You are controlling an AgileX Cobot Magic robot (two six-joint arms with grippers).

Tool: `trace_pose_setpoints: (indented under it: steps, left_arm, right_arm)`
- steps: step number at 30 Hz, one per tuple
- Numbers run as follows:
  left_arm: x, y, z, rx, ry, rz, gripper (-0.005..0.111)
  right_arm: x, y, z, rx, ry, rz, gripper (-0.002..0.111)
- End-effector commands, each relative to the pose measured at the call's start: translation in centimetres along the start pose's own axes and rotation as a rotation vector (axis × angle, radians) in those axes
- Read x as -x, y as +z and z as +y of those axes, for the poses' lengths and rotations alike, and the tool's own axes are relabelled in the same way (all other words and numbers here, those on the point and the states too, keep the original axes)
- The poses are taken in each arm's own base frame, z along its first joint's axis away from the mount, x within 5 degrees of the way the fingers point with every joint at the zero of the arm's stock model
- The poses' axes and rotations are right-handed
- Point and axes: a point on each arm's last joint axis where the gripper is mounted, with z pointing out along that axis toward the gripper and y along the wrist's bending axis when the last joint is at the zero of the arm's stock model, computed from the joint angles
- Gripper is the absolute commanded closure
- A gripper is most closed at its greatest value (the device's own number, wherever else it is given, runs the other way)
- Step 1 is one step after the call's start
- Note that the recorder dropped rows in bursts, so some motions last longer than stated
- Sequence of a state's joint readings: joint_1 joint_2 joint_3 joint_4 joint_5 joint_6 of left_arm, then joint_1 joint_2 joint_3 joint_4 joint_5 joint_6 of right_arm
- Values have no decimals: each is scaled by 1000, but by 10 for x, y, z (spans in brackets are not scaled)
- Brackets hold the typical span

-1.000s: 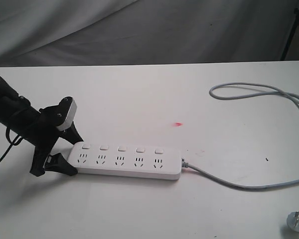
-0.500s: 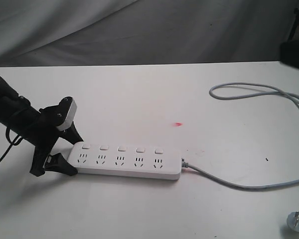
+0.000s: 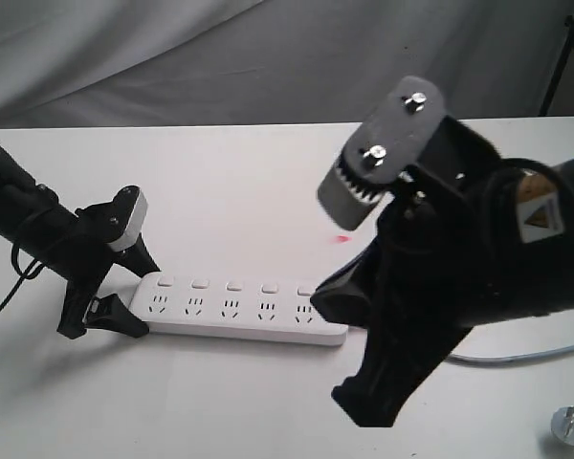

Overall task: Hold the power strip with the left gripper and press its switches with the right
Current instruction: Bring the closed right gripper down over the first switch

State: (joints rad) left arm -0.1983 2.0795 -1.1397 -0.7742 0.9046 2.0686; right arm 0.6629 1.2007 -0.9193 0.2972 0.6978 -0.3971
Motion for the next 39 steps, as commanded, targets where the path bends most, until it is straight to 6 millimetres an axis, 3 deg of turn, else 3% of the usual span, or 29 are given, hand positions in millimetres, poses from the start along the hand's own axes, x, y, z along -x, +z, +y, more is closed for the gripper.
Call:
trace_pose_setpoints:
  steps: [1,5,11,20,26,33,35,39]
  left_arm:
    - [3,0,0,-8,7,-14,38]
    - [3,0,0,-8,5,-14,38]
    - [3,0,0,-8,5,-14,38]
    - [3,0,0,-8,8,-14,38]
    - [3,0,0,-8,8,-14,38]
    - [3,0,0,-8,5,-14,38]
    - [3,0,0,-8,5,-14,38]
    - [3,0,0,-8,8,-14,38]
  right_arm:
    - [33,9,-5,28,-126,-18,108]
    - [69,19,-24,63,-193,-49,108]
    - [99,63,-42,164,-294,-51,108]
    - [93,132,-57,172,-361,-21,108]
    - [86,165,-61,193,-369,-41,108]
    - [69,218,-75,156,-291,-72,108]
    - [67,225,-78,149,-276,-85,108]
    - [77,246,-85,168,-300,-105,108]
